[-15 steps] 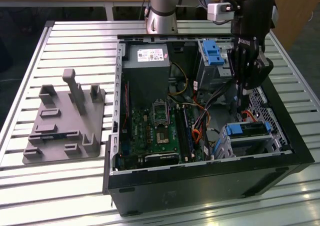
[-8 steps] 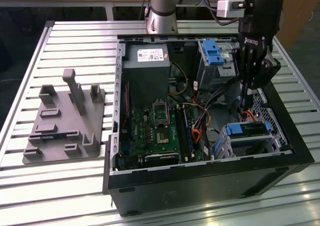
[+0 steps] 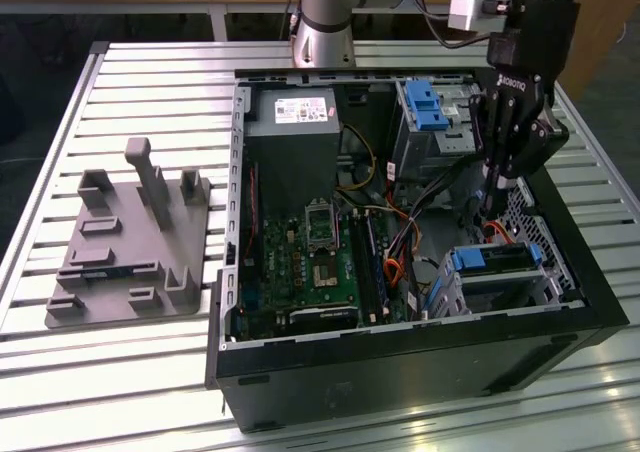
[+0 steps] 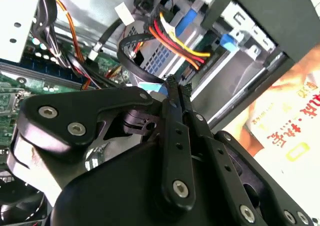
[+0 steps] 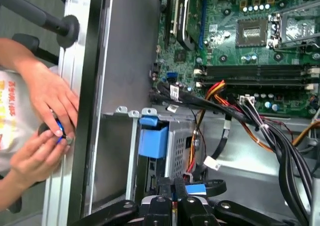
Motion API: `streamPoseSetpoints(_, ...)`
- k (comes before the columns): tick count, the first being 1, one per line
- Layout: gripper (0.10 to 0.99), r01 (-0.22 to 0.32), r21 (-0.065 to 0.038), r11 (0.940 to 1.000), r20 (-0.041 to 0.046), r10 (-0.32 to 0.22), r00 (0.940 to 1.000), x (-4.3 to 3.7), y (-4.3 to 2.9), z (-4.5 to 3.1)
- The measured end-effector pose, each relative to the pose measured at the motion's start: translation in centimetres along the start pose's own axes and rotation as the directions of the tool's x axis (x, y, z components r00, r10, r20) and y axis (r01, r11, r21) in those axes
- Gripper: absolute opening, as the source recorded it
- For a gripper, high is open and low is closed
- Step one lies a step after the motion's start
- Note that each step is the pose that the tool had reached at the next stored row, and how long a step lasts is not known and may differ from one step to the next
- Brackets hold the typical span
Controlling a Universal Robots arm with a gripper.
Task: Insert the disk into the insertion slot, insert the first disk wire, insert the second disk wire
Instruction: 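Insert the second disk wire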
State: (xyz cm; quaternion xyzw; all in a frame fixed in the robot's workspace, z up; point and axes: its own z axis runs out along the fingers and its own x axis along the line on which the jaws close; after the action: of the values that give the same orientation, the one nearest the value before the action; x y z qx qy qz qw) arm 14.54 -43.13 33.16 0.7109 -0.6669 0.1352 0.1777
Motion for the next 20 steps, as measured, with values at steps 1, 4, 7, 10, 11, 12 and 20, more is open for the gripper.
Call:
streamPoseSetpoints(1,0.145,0.0,0.0,1.0,0.0048,0.0,1.0,0.08,-0.02,0.04)
streamPoseSetpoints(4,0.145,-0.005,-0.002,1.0,0.0134,0.005,0.9999,0.26,-0.02,0.12)
streamPoseSetpoints(7,0.145,-0.027,-0.012,0.9996,0.0159,0.027,0.9995,0.3,-0.02,0.13)
streamPoseSetpoints(10,0.145,-0.056,-0.026,0.9981,0.0187,0.057,0.9982,0.3,-0.02,0.14)
streamPoseSetpoints(11,0.145,-0.066,-0.031,0.9973,0.0201,0.067,0.9976,0.29,-0.02,0.15)
streamPoseSetpoints(12,0.145,-0.074,-0.035,0.9967,0.0223,0.075,0.997,0.29,-0.02,0.16)
streamPoseSetpoints(20,0.145,-0.086,-0.041,0.9955,0.0457,0.088,0.9951,0.85,-0.18,0.44)
